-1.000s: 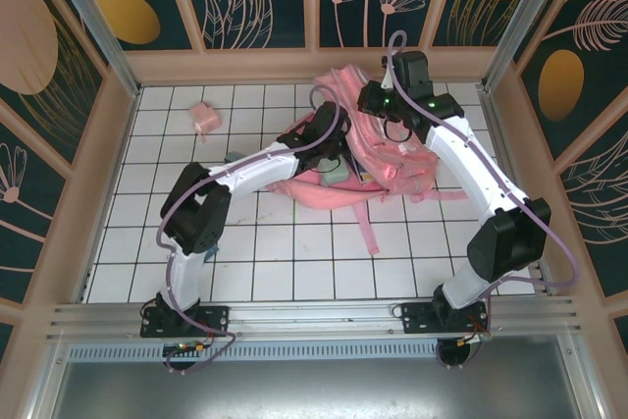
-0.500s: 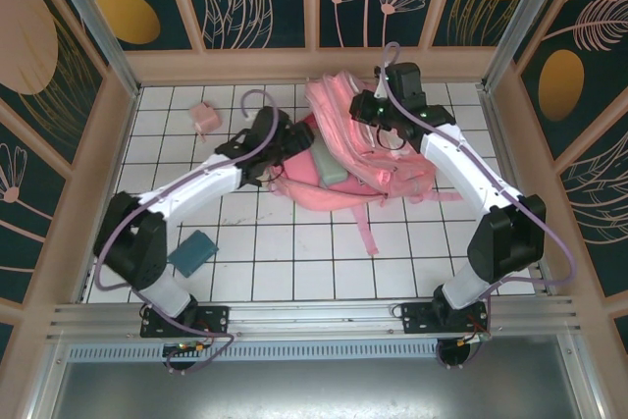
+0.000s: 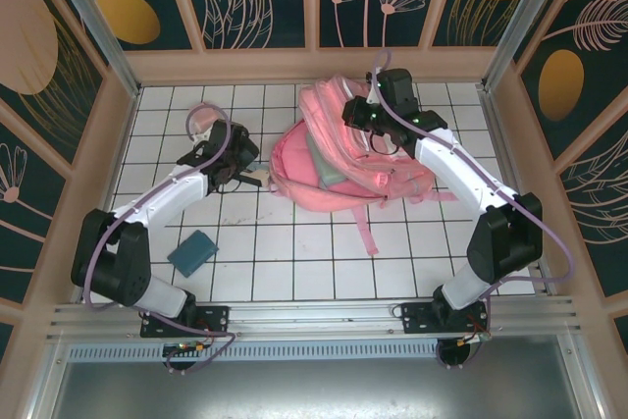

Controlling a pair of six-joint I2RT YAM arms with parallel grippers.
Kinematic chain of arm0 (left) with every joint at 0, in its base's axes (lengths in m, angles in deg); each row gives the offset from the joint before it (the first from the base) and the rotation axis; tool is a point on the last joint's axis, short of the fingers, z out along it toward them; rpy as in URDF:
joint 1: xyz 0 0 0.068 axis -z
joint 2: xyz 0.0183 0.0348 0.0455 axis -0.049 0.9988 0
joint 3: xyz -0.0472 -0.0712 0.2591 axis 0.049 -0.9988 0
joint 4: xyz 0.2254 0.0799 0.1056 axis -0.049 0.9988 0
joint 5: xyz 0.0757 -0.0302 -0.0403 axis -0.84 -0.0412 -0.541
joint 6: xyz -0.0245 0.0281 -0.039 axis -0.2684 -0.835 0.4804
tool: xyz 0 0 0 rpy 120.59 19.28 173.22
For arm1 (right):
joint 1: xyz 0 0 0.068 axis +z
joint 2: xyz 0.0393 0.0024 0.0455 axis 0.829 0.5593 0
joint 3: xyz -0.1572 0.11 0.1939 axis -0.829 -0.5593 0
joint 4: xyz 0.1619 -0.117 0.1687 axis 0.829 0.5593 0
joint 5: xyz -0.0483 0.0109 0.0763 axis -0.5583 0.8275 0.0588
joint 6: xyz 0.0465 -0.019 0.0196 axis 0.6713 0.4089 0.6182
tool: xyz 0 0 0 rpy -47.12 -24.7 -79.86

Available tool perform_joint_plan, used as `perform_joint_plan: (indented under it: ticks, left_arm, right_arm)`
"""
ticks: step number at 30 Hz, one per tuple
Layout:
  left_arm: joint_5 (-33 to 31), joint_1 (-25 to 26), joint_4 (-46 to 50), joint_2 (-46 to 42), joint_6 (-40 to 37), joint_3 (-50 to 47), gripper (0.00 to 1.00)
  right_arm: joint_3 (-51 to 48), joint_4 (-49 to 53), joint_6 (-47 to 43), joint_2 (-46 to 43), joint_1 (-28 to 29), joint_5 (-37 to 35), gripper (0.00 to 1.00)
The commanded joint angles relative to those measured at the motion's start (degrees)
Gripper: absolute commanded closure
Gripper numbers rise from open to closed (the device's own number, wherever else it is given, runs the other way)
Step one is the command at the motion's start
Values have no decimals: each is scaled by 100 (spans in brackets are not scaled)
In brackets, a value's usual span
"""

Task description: Pack the student bag

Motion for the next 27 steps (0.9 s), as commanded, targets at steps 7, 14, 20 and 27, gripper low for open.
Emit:
perform_joint_plan:
  ticks: [7, 14, 20, 27]
  left_arm:
    - [338, -342, -179, 850, 402, 67, 43]
    - [336, -436, -282, 1305, 348, 194, 51]
    - [438, -432, -390, 1501, 462, 132, 62]
    - [265, -433, -258, 1384, 433, 106, 86]
  right_arm:
    - [76, -404, -77, -136, 106, 81, 100]
    - [175, -249, -185, -118, 111, 11, 100]
    - [261, -156, -236, -69, 107, -30, 100]
    - [335, -164, -212, 0, 106, -7, 100]
